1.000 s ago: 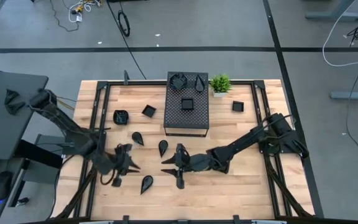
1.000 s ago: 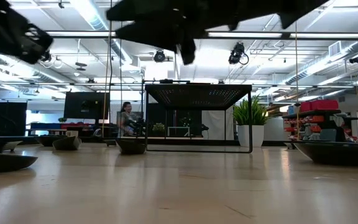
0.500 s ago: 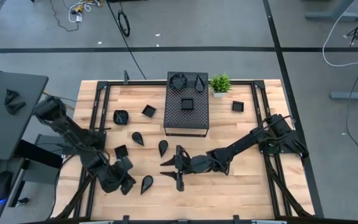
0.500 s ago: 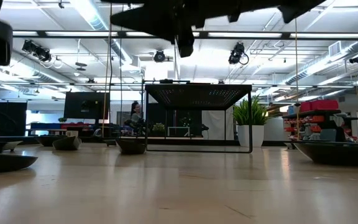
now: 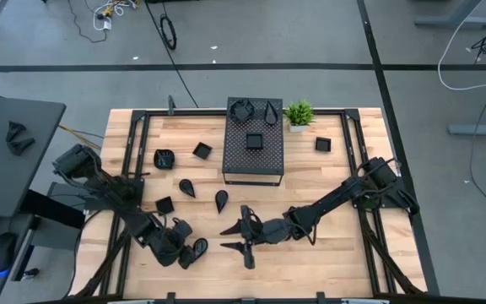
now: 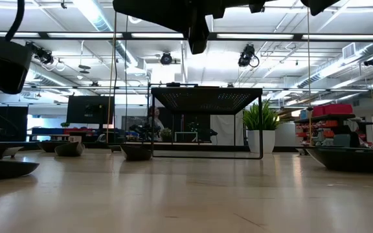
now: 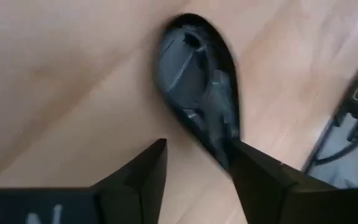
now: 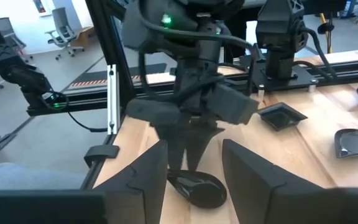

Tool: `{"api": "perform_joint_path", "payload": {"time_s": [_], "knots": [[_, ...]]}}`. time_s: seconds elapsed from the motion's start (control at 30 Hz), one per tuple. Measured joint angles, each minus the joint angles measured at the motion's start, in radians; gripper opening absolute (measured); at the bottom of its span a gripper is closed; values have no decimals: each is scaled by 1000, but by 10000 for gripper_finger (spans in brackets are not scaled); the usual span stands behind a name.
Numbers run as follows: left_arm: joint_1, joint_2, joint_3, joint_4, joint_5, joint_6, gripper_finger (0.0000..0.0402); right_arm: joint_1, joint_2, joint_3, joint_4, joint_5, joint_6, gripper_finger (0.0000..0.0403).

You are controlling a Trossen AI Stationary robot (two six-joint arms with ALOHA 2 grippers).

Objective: Pick & Place Mini shaped plates
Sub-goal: Stack the black drop-shaped plate on top of the black drop-shaped plates on the shelf

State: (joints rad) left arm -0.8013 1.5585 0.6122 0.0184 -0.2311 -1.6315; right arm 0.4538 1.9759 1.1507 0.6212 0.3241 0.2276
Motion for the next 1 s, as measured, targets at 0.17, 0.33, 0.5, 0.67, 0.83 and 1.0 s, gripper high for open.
{"api": "perform_joint_path", "payload": {"time_s": [0.17,0.33,0.5,0.67,0.83,1.0], "knots": [[20,33,38,-35,-2,26,134,0,0,0,-2,0,-1,158],[44,32,45,-87,-4,70,87,0,0,0,-12,0,-1,158],[94,31,45,-89,32,195,35,0,0,0,-34,0,-1,158],[160,19,61,-87,107,412,7,0,-2,0,-137,-1,18,158],[241,29,133,-88,170,694,15,-7,-9,-2,-293,-10,121,158],[312,47,204,-105,184,896,6,-39,1,-1,-323,-115,252,158]]}}
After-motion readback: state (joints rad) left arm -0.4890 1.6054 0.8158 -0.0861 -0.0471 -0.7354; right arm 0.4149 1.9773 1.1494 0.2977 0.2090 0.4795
